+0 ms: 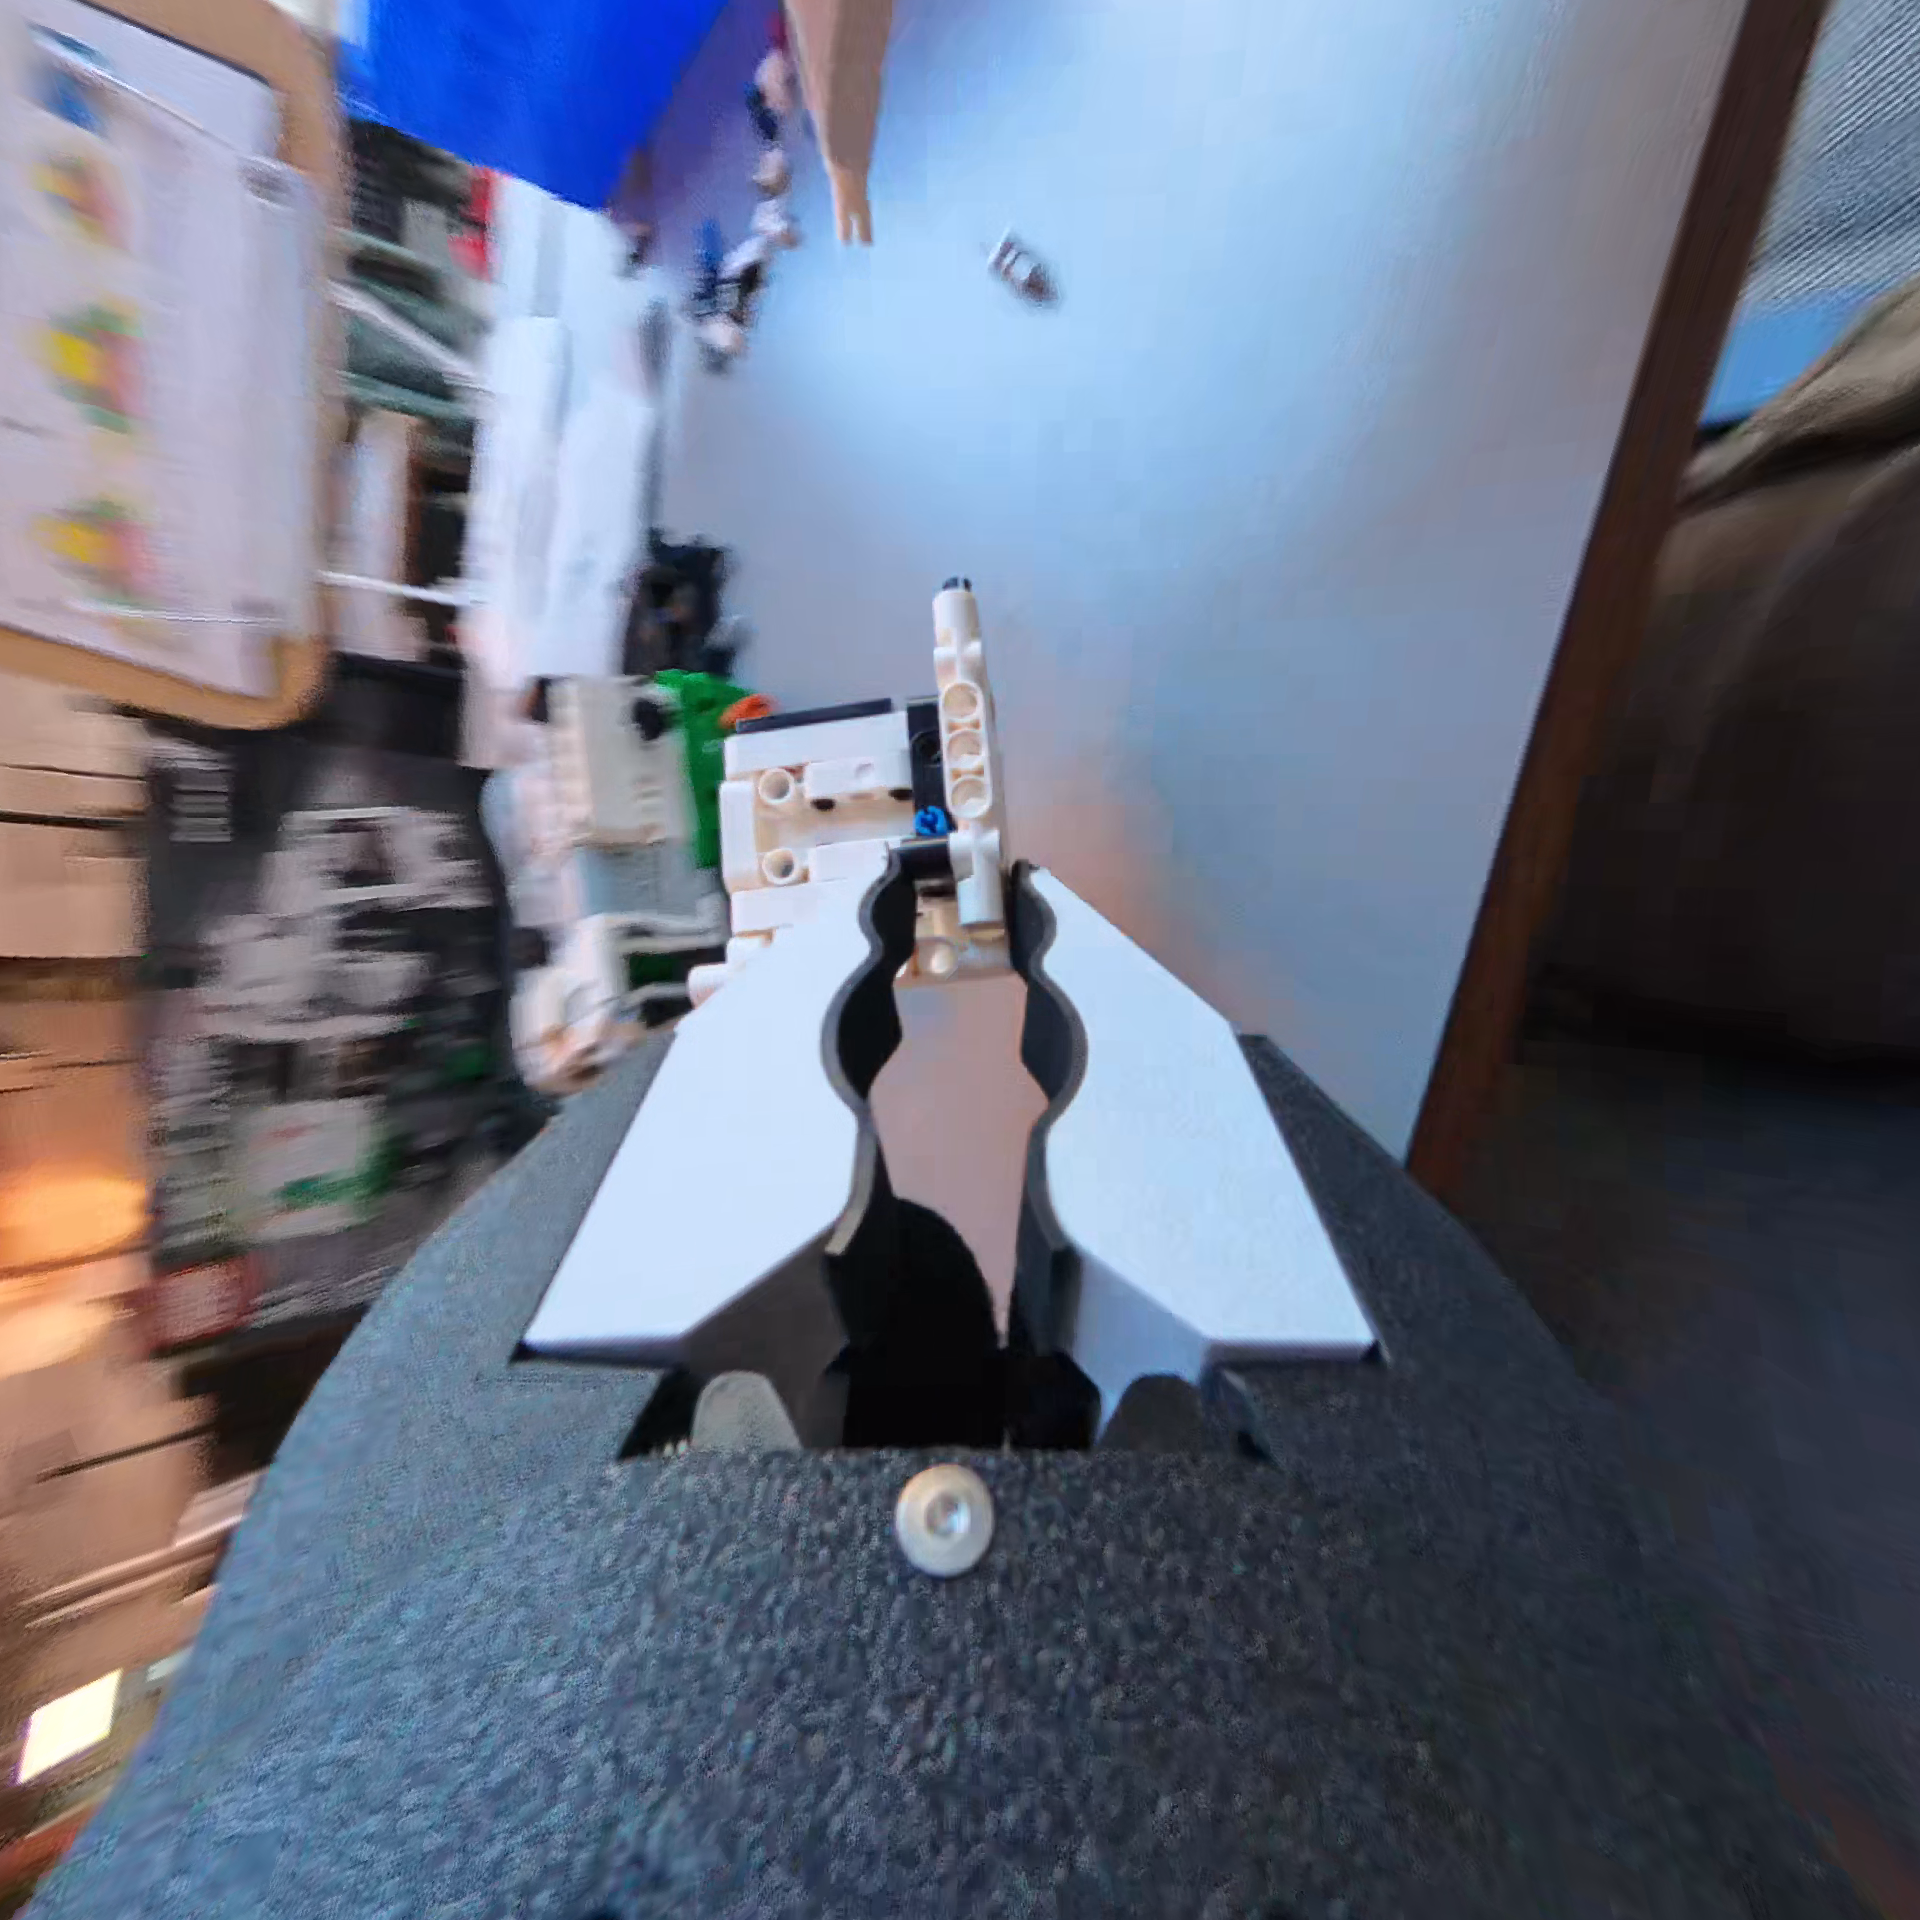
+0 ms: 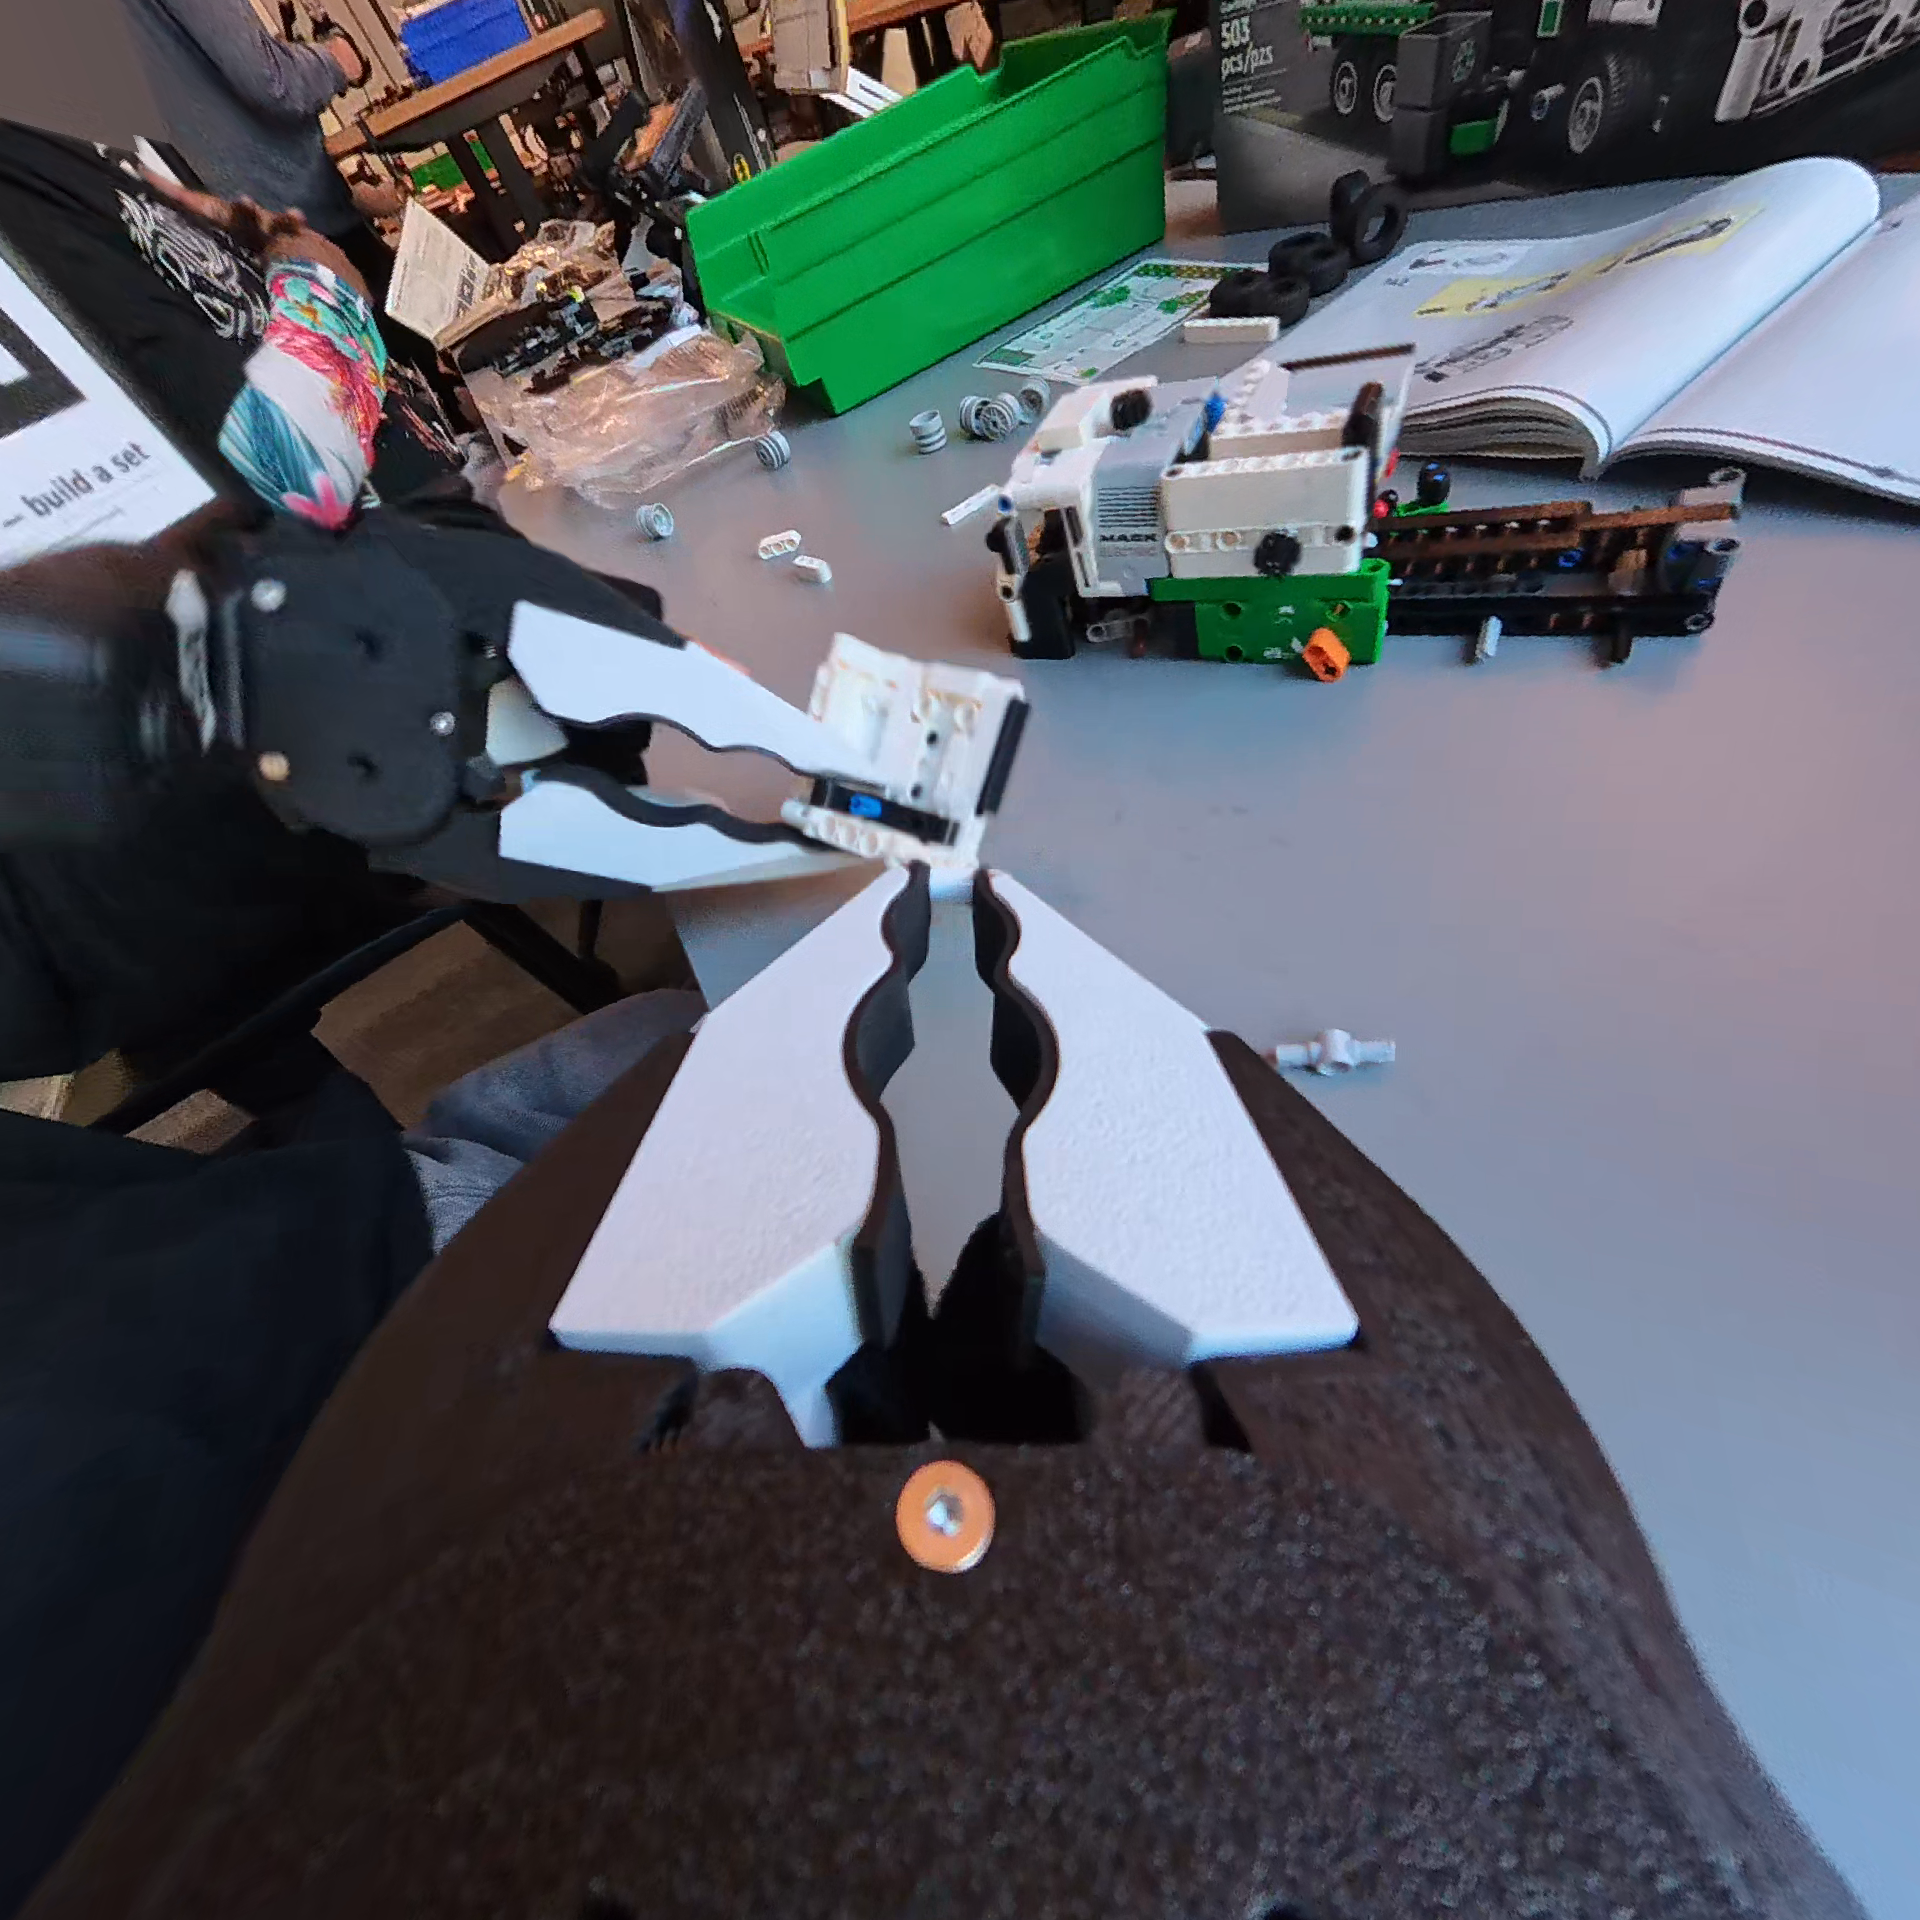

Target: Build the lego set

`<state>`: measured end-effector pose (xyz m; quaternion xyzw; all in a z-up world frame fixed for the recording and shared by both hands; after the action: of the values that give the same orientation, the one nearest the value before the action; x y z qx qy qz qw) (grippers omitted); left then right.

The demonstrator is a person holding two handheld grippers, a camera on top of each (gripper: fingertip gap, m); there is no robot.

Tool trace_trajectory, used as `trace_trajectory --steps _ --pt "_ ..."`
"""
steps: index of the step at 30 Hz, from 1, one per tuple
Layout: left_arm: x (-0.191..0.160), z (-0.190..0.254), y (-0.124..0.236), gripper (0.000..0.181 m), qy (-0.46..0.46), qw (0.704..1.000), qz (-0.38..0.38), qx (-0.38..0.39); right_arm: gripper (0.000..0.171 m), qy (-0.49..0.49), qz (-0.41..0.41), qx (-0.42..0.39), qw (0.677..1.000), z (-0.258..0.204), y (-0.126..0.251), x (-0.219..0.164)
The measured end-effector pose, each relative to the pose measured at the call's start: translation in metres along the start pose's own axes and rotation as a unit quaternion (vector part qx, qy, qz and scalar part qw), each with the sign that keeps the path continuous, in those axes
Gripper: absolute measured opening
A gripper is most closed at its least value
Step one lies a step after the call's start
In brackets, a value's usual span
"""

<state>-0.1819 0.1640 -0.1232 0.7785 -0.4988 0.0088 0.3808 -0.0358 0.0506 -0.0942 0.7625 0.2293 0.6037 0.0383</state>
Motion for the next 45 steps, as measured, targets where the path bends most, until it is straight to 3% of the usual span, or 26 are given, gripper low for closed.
trace_trajectory --steps 1,3,6,12,16,19,37,40,42,45 --pt "-0.004 0.001 0.006 0.017 -0.042 0.998 -0.016 0.052 0.007 0.006 -0.002 -0.001 1.0 -0.005 -0.002 0.002" --pt "-0.009 0.008 0.016 0.017 -0.085 0.989 -0.03 0.113 0.007 0.018 0.002 -0.005 1.0 -0.017 -0.009 0.008" --pt "-0.009 0.025 0.022 0.017 -0.105 0.986 -0.018 0.127 0.007 0.079 0.053 -0.023 0.995 -0.043 -0.031 0.014" --pt "-0.019 0.043 0.024 0.017 -0.153 0.975 -0.061 0.151 0.007 0.176 -0.008 -0.064 0.982 -0.062 -0.063 0.0" --pt "-0.021 0.046 0.024 0.017 -0.139 0.98 -0.059 0.127 0.007 0.177 -0.075 -0.029 0.981 -0.072 -0.075 -0.017" --pt "-0.022 0.047 0.023 0.017 -0.145 0.979 -0.061 0.127 0.007 0.201 -0.118 -0.053 0.971 -0.074 -0.082 -0.025" --pt "-0.026 0.055 0.052 0.038 -0.104 0.989 -0.024 0.104 0.007 0.232 -0.142 -0.081 0.959 -0.075 -0.093 -0.034" --pt "-0.025 0.059 0.068 0.038 -0.055 0.994 0.029 0.084 0.007 0.232 -0.142 -0.08 0.959 -0.074 -0.093 -0.034" --pt "-0.026 0.052 0.081 0.038 0.05 0.993 0.105 0.03 0.007 0.233 -0.14 -0.08 0.959 -0.074 -0.093 -0.034" --pt "-0.044 0.02 0.087 0.049 0.197 0.962 0.181 -0.051 0.007 0.227 -0.107 -0.06 0.966 -0.078 -0.087 -0.028"
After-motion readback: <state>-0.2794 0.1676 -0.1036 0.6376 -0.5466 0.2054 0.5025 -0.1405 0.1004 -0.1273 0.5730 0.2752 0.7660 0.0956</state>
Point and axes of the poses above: each gripper's, where its closed fingertips meet, y back along the fingers, x out of its top, z = x × y across the jaws, the point moved 8 cm from there along y, back along the fingers, and after that the axes turned 3 degrees about -x, right-handed, at the moved point
